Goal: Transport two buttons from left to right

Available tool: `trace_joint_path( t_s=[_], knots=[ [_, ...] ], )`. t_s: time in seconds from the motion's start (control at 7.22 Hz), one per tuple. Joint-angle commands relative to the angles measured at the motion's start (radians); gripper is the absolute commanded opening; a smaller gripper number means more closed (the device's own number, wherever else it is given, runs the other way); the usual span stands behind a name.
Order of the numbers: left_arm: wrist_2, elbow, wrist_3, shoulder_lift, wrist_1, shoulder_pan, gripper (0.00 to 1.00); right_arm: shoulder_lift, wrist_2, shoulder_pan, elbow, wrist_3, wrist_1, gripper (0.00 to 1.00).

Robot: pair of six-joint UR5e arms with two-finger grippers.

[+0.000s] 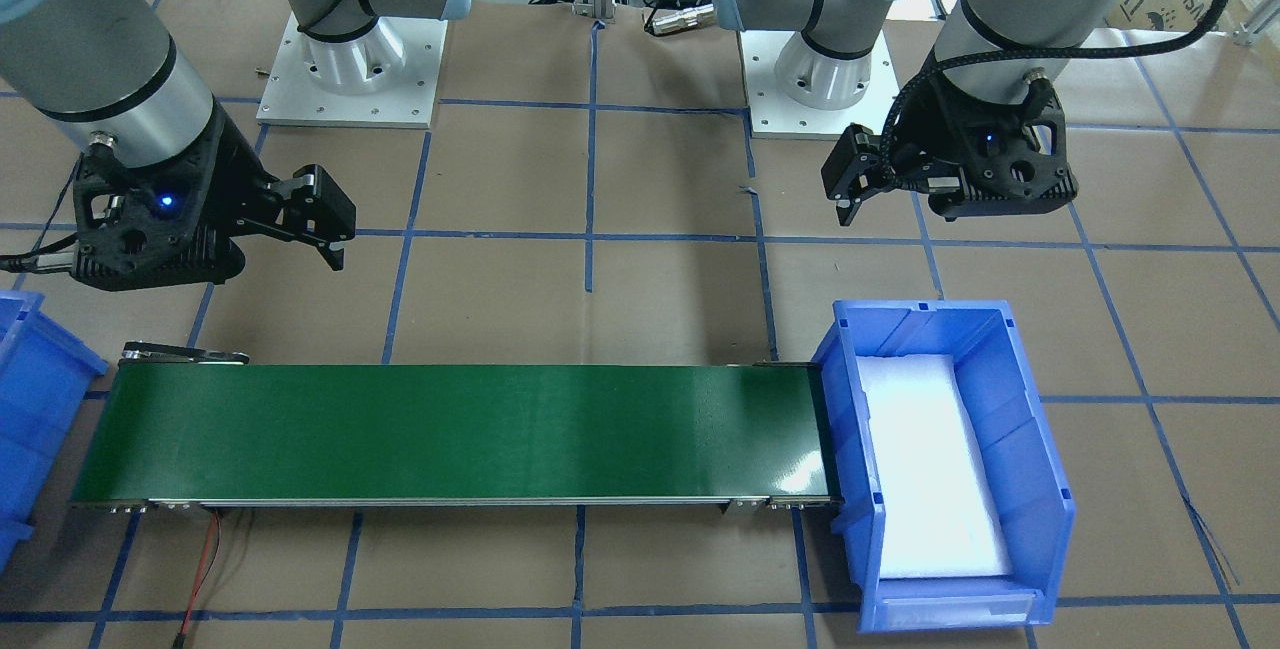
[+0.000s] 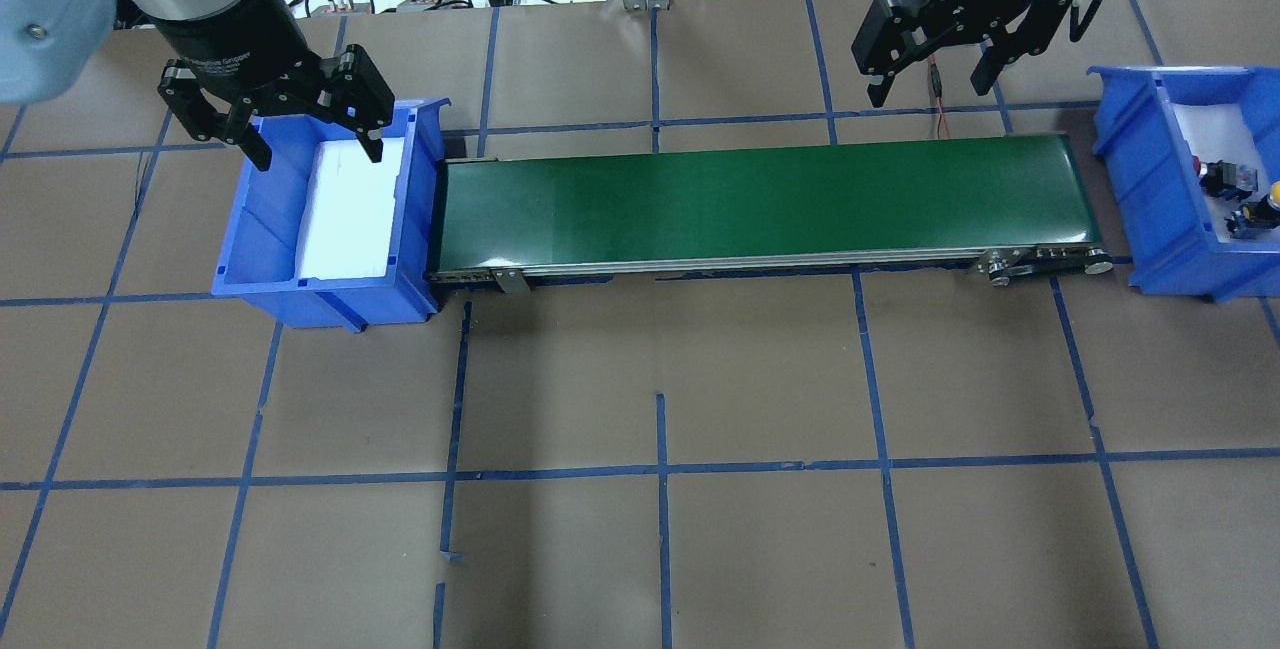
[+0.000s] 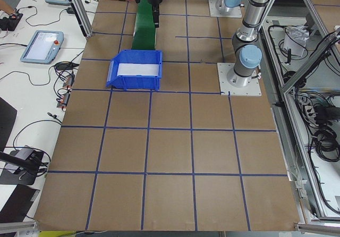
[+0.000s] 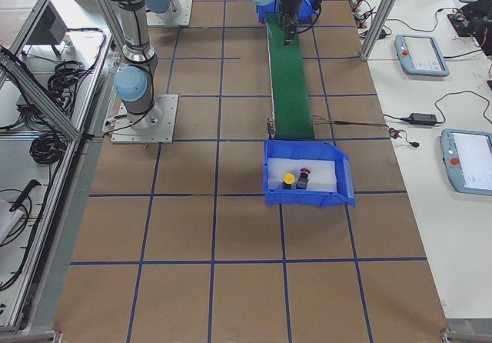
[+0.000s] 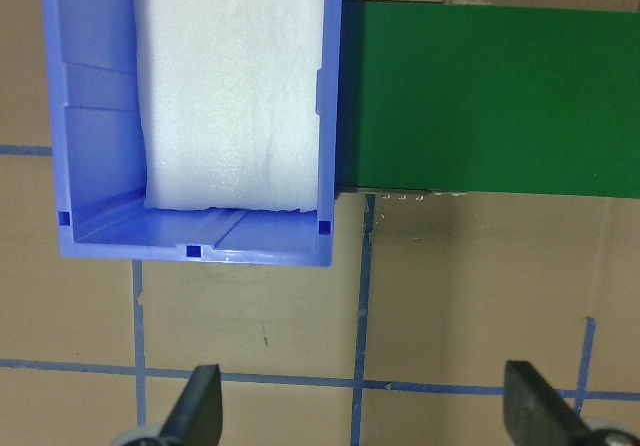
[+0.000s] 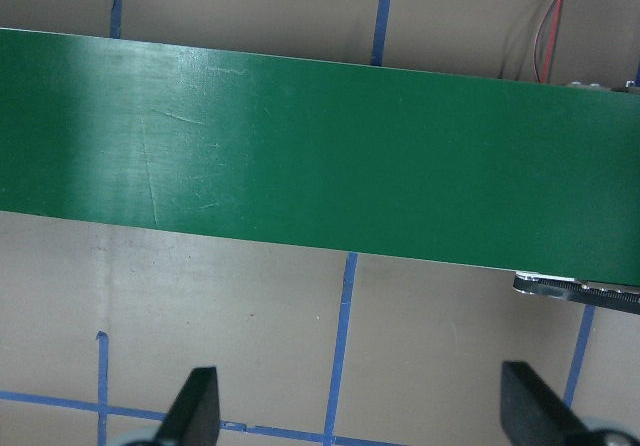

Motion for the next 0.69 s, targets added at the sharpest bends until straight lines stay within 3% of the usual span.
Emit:
trace_joint_path(
  t_s=[0.0,0.55],
  knots=[
    [0.000,0.000,0.000,-0.002,0.000,0.002,1.00,0.002,0.004,-0.001,0.004,-0.003,-0.001,1.00],
    [-0.001,0.002,-0.004,-0.008,0.003,0.001,1.00,0.002,-0.001,-0.001,0.001,0.011,-0.001,1.00]
  ],
)
